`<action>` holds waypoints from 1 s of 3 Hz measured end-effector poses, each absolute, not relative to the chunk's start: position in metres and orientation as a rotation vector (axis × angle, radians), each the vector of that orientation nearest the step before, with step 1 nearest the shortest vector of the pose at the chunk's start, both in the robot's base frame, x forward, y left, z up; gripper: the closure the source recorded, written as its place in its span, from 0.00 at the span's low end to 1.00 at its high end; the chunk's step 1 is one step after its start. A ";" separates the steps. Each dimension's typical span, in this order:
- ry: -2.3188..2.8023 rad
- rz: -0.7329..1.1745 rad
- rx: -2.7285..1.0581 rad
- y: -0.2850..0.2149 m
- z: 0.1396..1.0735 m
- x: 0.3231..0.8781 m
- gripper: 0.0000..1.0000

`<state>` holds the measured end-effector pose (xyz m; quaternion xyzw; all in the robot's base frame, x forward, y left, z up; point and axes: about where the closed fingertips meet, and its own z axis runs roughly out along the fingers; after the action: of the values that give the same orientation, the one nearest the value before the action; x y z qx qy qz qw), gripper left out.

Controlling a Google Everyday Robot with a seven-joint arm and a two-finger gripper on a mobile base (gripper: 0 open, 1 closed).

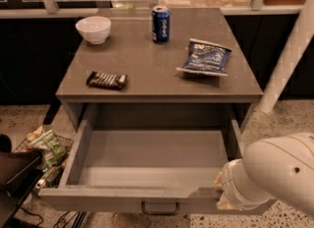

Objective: Close top drawer

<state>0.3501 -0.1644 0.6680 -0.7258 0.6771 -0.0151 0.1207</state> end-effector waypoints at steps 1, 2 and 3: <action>1.978 -0.044 -2.120 -0.164 0.669 0.350 1.00; 1.978 -0.044 -2.120 -0.164 0.669 0.350 1.00; 1.977 -0.046 -2.121 -0.164 0.669 0.350 0.87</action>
Offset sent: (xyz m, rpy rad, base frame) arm 0.2254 0.0940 0.0097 -0.1122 -0.0843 0.3469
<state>0.3499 -0.1644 0.6691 -0.7261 0.6768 -0.0156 0.1205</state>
